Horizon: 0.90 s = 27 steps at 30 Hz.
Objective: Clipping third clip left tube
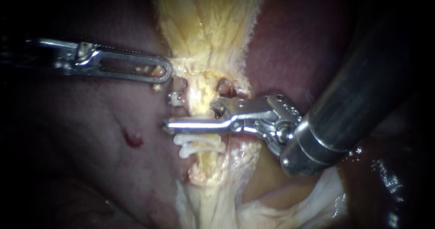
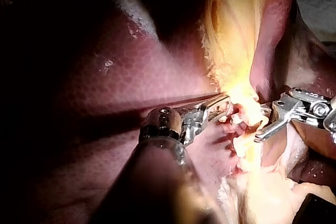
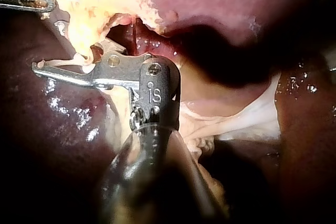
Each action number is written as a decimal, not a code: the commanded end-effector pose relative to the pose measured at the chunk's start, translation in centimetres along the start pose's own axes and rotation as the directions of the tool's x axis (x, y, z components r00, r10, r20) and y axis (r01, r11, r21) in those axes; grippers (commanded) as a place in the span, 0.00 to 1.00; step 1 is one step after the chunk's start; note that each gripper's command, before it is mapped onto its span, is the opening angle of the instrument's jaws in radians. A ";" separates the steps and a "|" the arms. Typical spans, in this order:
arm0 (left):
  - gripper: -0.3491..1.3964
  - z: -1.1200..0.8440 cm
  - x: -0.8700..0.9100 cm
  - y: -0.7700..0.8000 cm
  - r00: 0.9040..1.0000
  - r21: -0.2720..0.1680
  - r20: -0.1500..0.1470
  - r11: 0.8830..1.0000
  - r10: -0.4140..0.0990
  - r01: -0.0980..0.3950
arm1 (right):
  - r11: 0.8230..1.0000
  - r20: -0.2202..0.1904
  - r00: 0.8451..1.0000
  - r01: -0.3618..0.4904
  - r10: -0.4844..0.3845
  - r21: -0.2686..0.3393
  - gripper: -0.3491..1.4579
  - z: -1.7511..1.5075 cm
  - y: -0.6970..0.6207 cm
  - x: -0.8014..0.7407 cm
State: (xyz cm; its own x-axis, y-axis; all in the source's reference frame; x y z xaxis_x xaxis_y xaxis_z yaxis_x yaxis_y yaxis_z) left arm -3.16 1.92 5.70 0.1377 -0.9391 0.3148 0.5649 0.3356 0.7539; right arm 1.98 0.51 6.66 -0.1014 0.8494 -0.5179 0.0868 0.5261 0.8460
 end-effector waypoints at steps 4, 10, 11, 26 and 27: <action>0.00 0.00 0.00 0.00 1.000 0.000 0.000 1.000 0.000 0.000 | 1.000 -0.002 1.000 0.000 0.000 -0.004 0.46 0.00 0.01 -0.01; 0.00 0.00 0.00 0.00 1.000 0.000 0.000 1.000 0.000 0.000 | 1.000 0.004 1.000 -0.001 0.001 0.000 0.44 -0.06 -0.01 -0.04; 0.00 0.00 0.00 0.00 1.000 0.000 0.000 1.000 0.000 0.000 | 1.000 0.006 1.000 0.000 0.000 0.003 0.43 -0.07 -0.01 -0.04; 0.00 0.00 0.00 0.01 1.000 0.000 0.000 1.000 0.000 0.000 | 0.996 0.044 0.999 0.004 -0.008 0.086 0.20 -0.12 -0.03 -0.20; 0.00 0.00 0.00 0.01 1.000 0.000 0.000 1.000 0.000 0.000 | 0.996 0.044 0.999 0.004 -0.008 0.087 0.19 -0.12 -0.03 -0.21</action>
State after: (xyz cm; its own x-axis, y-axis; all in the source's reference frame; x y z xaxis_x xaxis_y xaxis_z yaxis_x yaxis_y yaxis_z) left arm -3.16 1.93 5.70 0.1378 -0.9390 0.3150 0.5646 0.3357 0.7540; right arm 1.88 0.31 6.77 -0.0575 0.8460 -0.5300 0.1723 0.5314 0.8294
